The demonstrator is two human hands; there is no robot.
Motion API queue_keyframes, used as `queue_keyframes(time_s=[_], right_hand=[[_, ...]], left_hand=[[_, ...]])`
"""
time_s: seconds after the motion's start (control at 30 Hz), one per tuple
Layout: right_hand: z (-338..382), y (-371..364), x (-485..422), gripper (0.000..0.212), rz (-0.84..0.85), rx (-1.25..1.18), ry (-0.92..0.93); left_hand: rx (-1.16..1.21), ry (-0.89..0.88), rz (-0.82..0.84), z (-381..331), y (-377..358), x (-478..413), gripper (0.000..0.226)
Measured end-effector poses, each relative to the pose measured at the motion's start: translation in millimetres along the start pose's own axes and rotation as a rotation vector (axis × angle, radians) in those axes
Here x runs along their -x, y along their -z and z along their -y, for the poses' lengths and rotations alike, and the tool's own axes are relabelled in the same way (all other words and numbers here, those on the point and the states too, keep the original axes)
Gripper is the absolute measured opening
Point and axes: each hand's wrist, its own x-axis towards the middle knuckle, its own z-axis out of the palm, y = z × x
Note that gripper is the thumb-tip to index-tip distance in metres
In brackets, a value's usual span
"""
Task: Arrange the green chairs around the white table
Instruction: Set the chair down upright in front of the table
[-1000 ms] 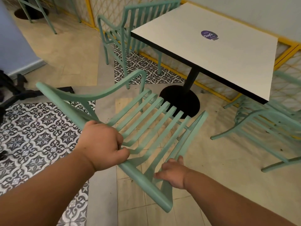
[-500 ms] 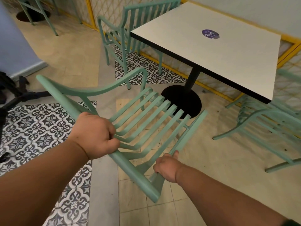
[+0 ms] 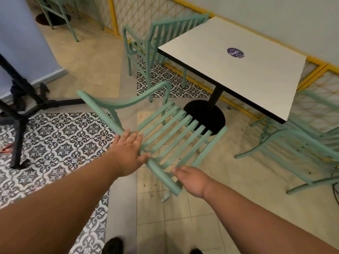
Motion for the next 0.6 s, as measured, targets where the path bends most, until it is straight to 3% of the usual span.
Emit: queue_keyframes(time_s=[0.1, 0.2, 0.37, 0.6], right_hand=[[22.8, 13.8, 35.1, 0.064, -0.131, 0.141, 0.077], [56.8, 22.7, 63.7, 0.071, -0.271, 0.229, 0.182], [108.9, 27.9, 99.9, 0.075, -0.469, 0.293, 0.283], [141.8, 44.9, 118.6, 0.076, -0.498, 0.310, 0.303]], left_hand=[[0.155, -0.044, -0.099, 11.4, 21.9, 49.0, 0.078], [0.179, -0.026, -0.254, 35.1, 54.6, 82.8, 0.072], [0.168, -0.047, -0.340, 72.2, 120.0, 111.4, 0.073], [0.117, -0.032, -0.370, 81.9, 164.3, 115.9, 0.068]])
